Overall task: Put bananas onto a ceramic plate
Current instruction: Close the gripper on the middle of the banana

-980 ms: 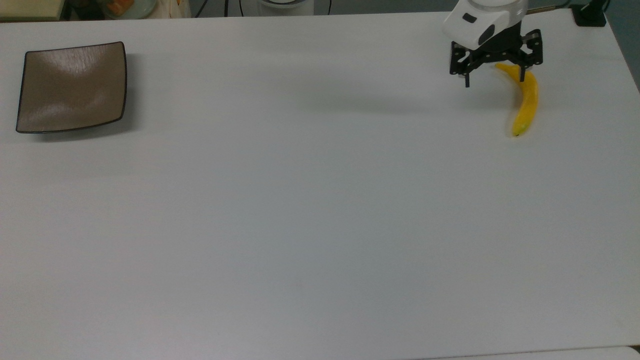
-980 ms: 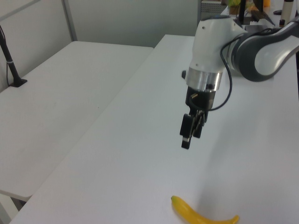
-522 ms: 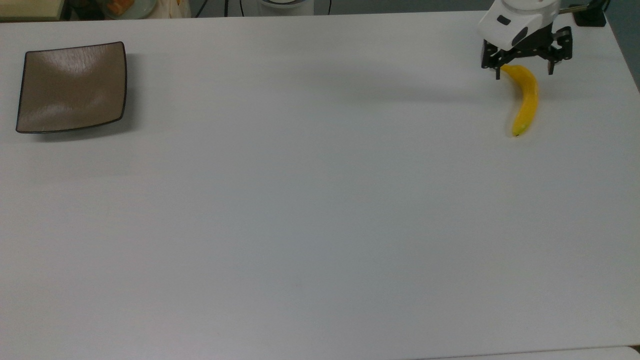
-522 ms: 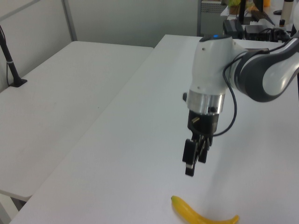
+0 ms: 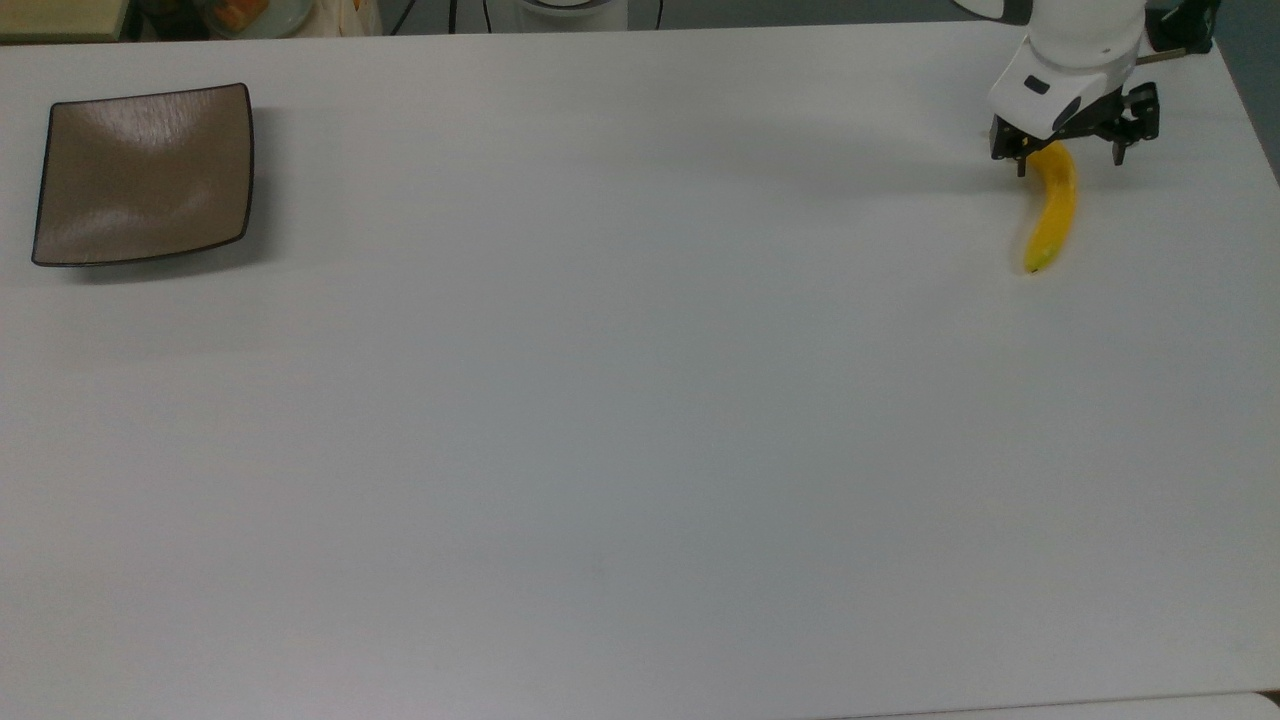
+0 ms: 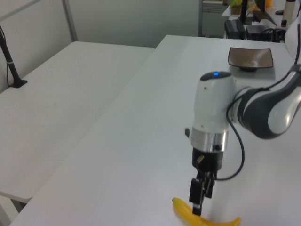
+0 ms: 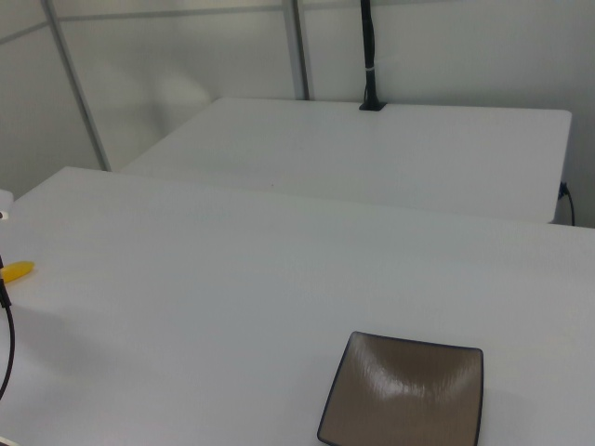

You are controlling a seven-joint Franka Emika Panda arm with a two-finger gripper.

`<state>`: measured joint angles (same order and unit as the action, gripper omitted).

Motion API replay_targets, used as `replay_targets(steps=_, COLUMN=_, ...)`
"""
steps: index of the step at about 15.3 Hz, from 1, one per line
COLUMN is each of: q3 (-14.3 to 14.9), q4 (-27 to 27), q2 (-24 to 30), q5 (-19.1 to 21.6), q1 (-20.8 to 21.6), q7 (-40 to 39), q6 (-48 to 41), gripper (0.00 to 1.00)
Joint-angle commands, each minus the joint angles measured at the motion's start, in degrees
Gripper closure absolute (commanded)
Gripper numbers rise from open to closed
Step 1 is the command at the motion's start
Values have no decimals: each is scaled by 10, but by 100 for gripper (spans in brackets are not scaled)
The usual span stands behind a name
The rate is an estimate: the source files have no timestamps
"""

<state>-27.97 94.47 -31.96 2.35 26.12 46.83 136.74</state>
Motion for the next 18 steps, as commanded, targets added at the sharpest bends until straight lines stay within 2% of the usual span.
replay_targets(steps=1, q3=3, q4=-12, q2=-29, q5=-16, q1=16, q7=21, q6=15, gripper=0)
replay_targets(steps=4, q3=3, q4=-12, q2=-42, q5=-19, q1=23, q7=22, q6=32, gripper=0)
replay_targets(steps=6, q3=3, q4=-12, q2=-54, q5=-41, q1=29, q7=23, q6=33, gripper=0)
replay_targets(steps=8, q3=3, q4=-12, q2=-61, q5=-45, q1=31, q7=24, q6=35, gripper=2)
replay_targets(steps=10, q3=3, q4=-12, q2=-61, q5=-47, q1=31, q7=24, q6=36, gripper=48)
replay_targets(steps=12, q3=3, q4=-12, q2=-61, q5=-48, q1=30, q7=23, q6=42, gripper=76)
replay_targets(steps=14, q3=3, q4=-12, q2=-61, q5=-48, q1=28, q7=23, q6=43, gripper=86)
replay_targets(steps=18, q3=3, q4=-13, q2=-61, q5=-56, q1=24, q7=23, q6=43, gripper=88)
